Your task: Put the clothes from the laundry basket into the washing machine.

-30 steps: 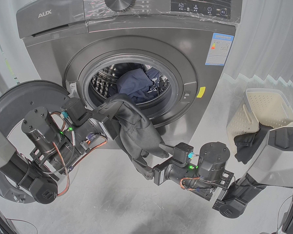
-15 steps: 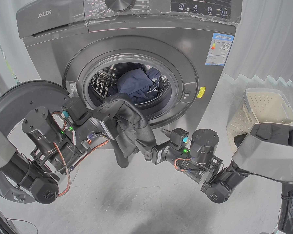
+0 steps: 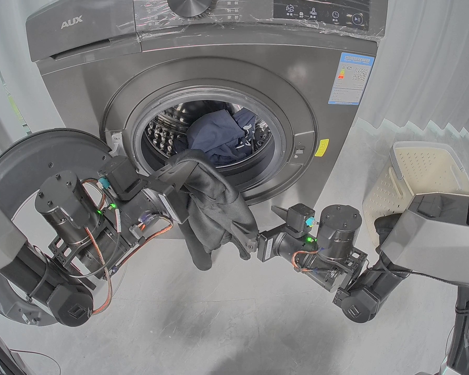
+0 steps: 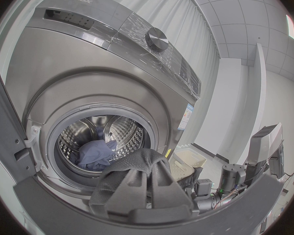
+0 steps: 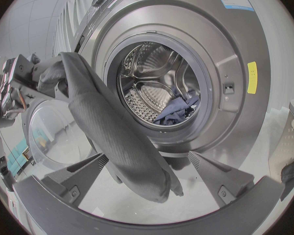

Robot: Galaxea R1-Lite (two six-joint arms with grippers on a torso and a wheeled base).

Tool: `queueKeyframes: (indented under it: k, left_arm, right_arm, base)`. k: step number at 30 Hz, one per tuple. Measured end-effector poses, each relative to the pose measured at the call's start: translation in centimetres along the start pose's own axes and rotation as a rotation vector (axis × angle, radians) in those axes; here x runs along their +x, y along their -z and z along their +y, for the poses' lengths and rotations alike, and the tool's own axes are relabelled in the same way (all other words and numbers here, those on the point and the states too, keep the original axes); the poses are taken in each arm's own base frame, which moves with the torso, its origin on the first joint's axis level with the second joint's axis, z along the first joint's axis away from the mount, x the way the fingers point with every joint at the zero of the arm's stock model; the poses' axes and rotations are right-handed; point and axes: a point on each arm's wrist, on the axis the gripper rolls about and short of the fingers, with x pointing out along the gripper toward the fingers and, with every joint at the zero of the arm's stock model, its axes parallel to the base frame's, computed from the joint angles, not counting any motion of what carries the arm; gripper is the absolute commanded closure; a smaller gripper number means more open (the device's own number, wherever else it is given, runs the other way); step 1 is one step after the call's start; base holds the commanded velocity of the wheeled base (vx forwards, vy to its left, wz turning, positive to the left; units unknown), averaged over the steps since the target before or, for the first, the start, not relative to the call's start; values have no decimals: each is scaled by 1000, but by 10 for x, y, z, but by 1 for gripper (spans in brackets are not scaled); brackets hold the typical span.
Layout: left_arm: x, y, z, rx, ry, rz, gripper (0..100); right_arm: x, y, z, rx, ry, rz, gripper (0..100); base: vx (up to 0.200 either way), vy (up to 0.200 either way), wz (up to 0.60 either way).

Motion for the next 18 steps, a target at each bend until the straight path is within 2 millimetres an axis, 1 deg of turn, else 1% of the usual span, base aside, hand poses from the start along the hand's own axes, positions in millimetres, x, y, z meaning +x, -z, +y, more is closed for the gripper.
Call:
queueKeyframes:
  k: [6,10,15,18]
  left_arm:
    - [2,-1,1,3,-2,-10,100]
    - [3,-2,1,4,-3,-15,100]
    - [3,-3,0,3,-5,-16,100]
    - [3,-3,0,3,-4,-17,100]
  right_arm:
    - [-13,14,9,-5,-43,72,0]
    - [-15,21,12,-18,-56,97,0]
    - [-9,29,13,-26,-59,105,0]
    - [0,30,9,-27,-50,89,0]
  base:
    - [0,0,0]
    - [0,0,0]
    - [0,0,0]
    - [0,0,0]
